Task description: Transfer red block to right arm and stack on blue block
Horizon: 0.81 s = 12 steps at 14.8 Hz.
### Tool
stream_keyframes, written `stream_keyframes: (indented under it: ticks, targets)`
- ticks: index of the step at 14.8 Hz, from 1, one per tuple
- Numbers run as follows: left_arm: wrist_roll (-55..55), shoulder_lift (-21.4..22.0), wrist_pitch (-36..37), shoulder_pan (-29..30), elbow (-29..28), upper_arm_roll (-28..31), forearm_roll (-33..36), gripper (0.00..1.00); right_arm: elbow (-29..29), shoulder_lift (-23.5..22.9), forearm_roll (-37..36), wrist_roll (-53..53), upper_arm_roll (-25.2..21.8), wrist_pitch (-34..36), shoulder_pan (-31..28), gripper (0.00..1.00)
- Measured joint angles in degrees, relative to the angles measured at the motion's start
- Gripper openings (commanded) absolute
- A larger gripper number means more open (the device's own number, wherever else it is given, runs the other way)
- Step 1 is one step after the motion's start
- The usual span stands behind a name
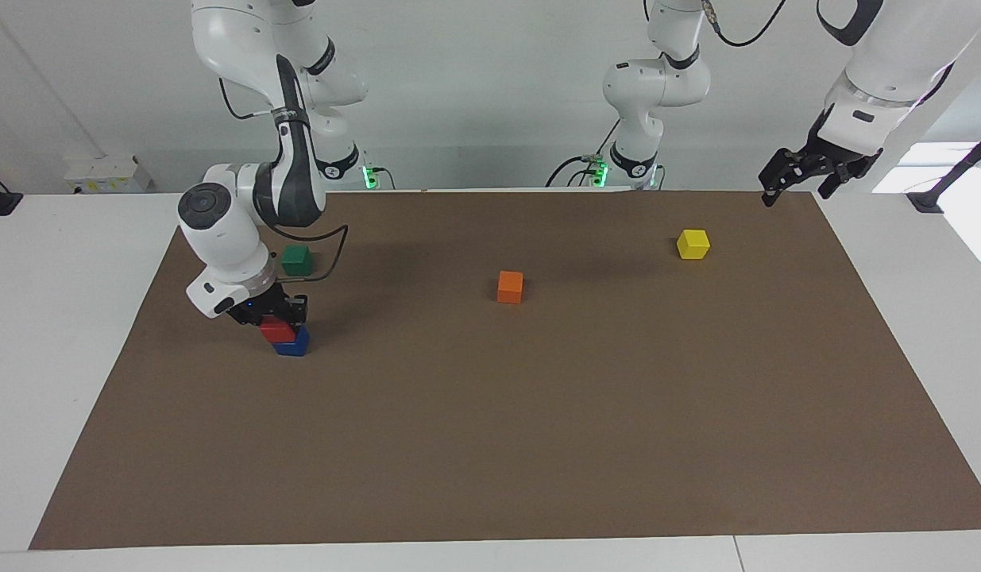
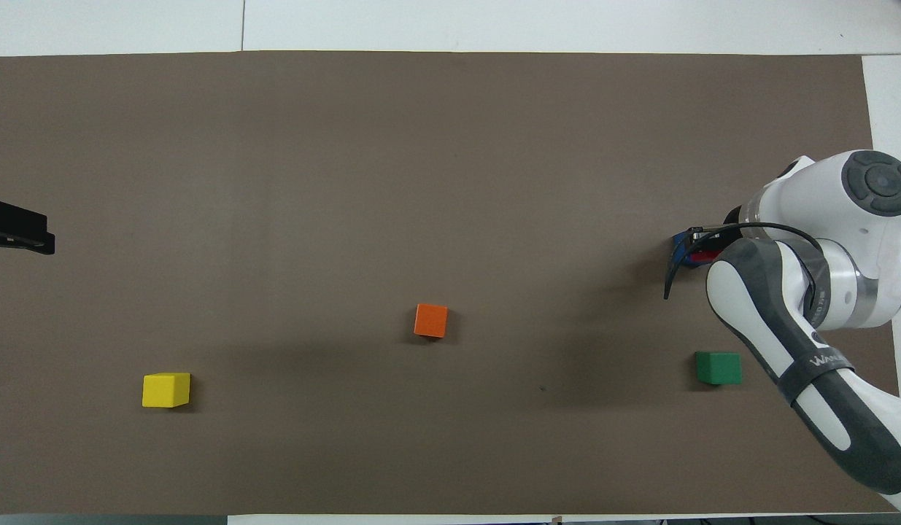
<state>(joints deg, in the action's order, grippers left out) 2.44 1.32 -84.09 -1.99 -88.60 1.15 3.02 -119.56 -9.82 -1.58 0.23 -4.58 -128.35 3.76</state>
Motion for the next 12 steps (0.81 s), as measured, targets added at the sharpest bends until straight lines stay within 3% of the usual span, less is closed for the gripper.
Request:
stream_keyframes:
  ticks: [1, 2, 3, 12]
  targets:
    - [0.0, 0.0, 0.0, 0.0, 0.0, -0.1, 0.0, 1.0, 0.0, 0.0, 0.0, 0.2, 0.0, 0.0, 0.0, 0.07]
    - [0.0, 0.0, -0.1, 0.0, 0.0, -0.2, 0.0, 1.0, 0.0, 0.0, 0.0, 0.8, 0.0, 0.0, 0.0, 0.71]
    - [0.0, 0.0, -0.2, 0.0, 0.1, -0.3, 0.0, 1.0, 0.0, 0.0, 0.0, 1.5, 0.0, 0.0, 0.0, 1.0]
    - [-0.7, 0.0, -3.6, -0.1, 0.5, -2.5, -0.1, 1.0, 0.9, 0.0, 0.0, 1.6, 0.2, 1.0, -0.1, 1.0]
